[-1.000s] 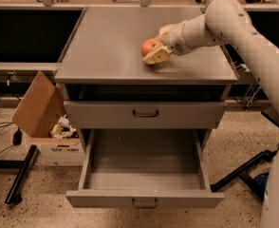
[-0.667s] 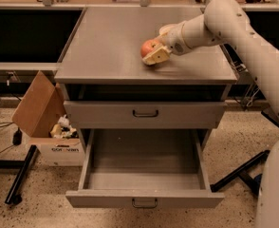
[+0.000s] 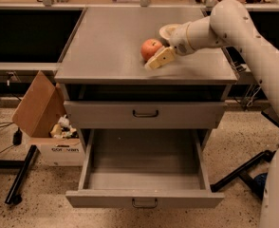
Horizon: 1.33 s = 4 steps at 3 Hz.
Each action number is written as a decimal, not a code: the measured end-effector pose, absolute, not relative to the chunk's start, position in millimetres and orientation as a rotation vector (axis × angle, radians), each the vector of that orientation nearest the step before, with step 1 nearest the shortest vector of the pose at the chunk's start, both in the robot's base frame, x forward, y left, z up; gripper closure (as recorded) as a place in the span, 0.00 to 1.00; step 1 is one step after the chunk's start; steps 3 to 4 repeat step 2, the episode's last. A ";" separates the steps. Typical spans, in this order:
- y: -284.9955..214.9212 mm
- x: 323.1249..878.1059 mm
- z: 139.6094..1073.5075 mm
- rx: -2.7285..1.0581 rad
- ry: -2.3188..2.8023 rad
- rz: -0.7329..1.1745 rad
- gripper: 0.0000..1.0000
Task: Pick apple from middle drawer and place on counter
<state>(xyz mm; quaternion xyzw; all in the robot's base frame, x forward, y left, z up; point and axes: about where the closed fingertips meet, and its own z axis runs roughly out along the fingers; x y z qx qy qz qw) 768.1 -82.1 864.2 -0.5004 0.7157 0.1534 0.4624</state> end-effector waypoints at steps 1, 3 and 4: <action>-95.2 754.5 889.3 -1.177 1.691 0.361 0.00; -126.9 721.2 932.4 -1.122 1.583 0.226 0.00; -126.9 721.2 932.4 -1.122 1.583 0.226 0.00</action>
Offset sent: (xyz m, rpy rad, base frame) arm -0.0803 -0.0804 0.1075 0.0447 -0.3705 -0.1339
